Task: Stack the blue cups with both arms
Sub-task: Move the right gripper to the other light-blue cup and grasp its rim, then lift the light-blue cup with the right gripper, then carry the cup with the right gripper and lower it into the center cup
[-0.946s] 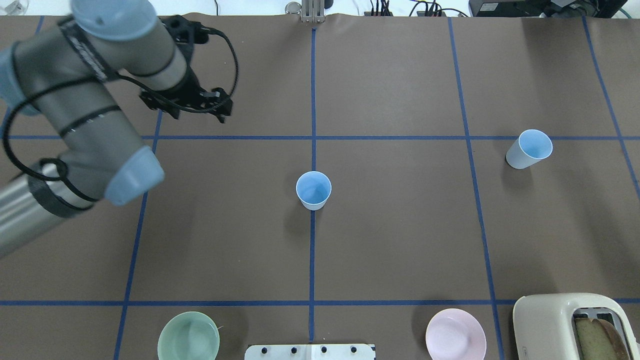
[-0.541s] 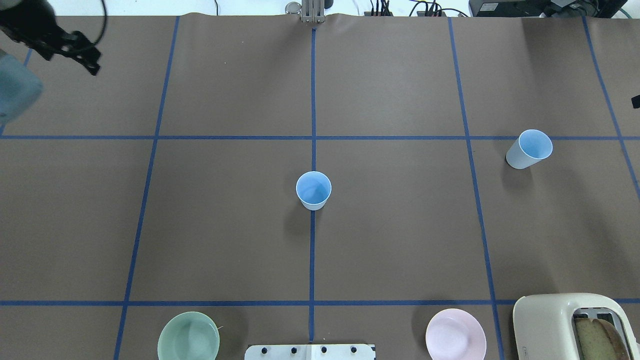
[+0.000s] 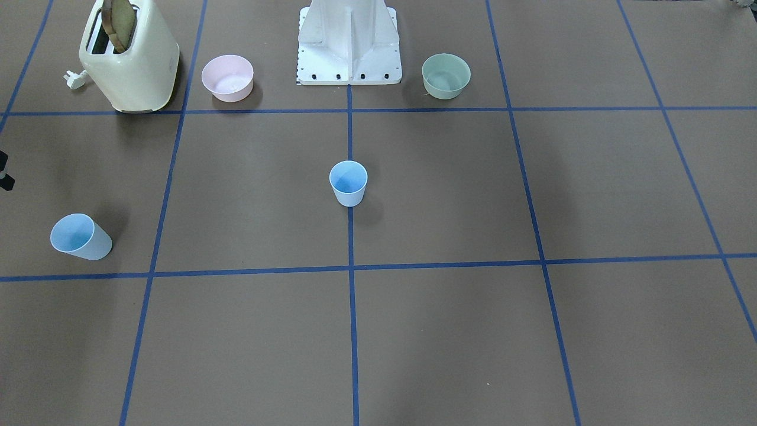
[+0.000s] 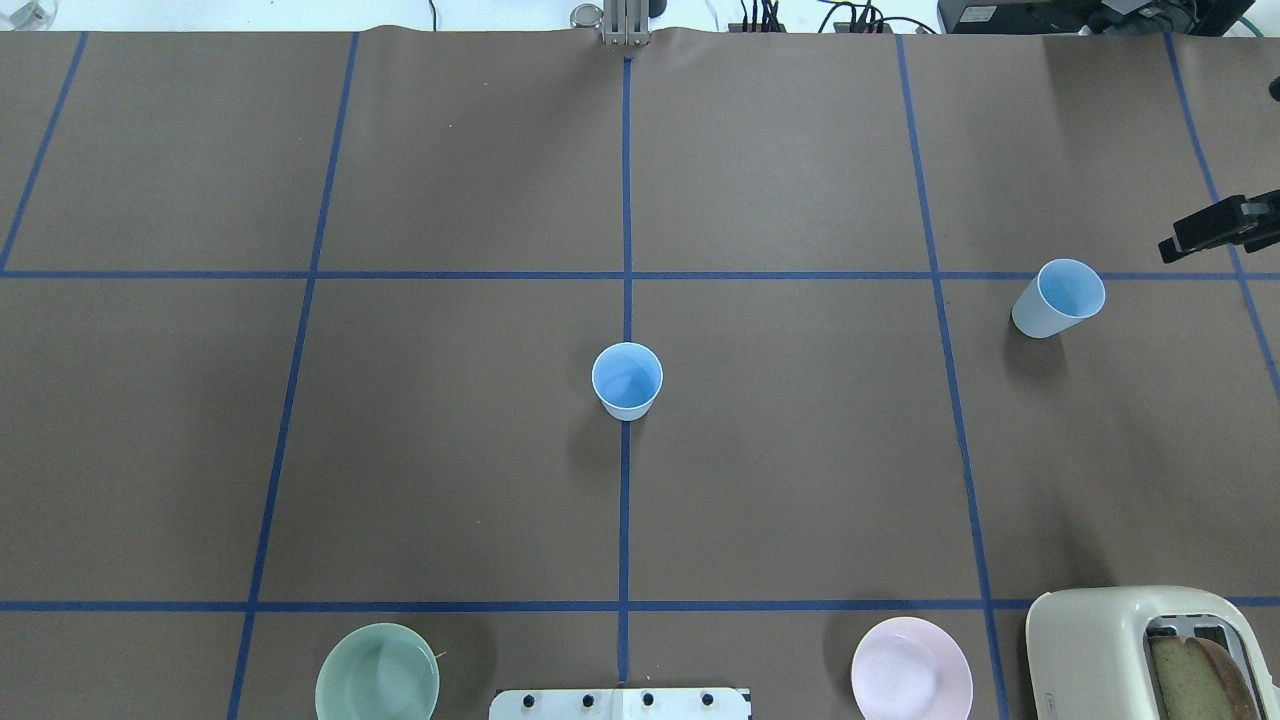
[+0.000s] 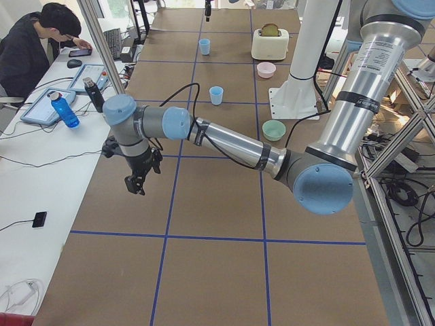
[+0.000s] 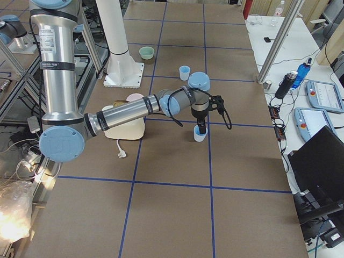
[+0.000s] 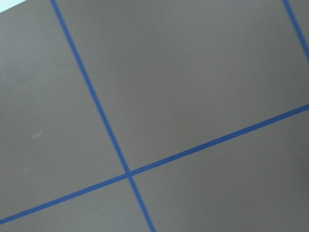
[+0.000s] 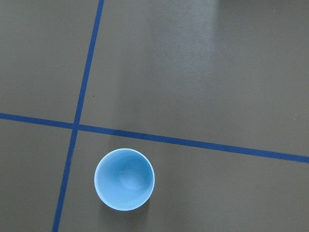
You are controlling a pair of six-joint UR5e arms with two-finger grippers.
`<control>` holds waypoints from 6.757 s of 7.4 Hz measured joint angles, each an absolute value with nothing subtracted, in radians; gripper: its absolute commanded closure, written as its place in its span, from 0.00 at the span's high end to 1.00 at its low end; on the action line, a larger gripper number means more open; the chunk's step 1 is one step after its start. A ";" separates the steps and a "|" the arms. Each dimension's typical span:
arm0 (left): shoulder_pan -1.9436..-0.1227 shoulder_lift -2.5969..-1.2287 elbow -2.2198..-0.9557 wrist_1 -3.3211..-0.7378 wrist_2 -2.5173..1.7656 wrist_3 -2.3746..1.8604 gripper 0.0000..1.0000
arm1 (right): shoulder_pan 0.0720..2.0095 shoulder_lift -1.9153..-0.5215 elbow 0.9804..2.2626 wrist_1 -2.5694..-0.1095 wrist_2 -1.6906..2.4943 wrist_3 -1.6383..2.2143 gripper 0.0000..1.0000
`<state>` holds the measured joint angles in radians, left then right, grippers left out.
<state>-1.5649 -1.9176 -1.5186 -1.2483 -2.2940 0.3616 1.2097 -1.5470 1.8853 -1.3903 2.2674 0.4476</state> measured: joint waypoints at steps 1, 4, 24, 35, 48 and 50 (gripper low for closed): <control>-1.607 -1.898 -1.478 -1.249 -2.294 0.383 0.98 | 1.170 -1.547 1.880 -1.389 2.230 0.452 1.00; -1.652 -1.784 -1.454 -1.302 -2.298 0.386 0.98 | 1.091 -1.483 1.783 -1.382 2.165 0.449 1.00; -1.653 -1.703 -1.458 -1.431 -2.301 0.387 0.98 | 1.076 -1.386 1.617 -1.383 2.226 0.452 0.33; -1.652 -1.700 -1.508 -1.430 -2.325 0.195 0.98 | 1.070 -1.309 1.732 -1.407 2.277 0.649 0.00; -1.641 -1.683 -1.511 -1.466 -2.330 0.155 0.98 | 0.526 -0.764 1.727 -1.788 1.922 1.407 0.05; -1.641 -1.683 -1.511 -1.466 -2.331 0.155 0.98 | 0.518 -0.769 1.717 -1.766 1.914 1.406 0.77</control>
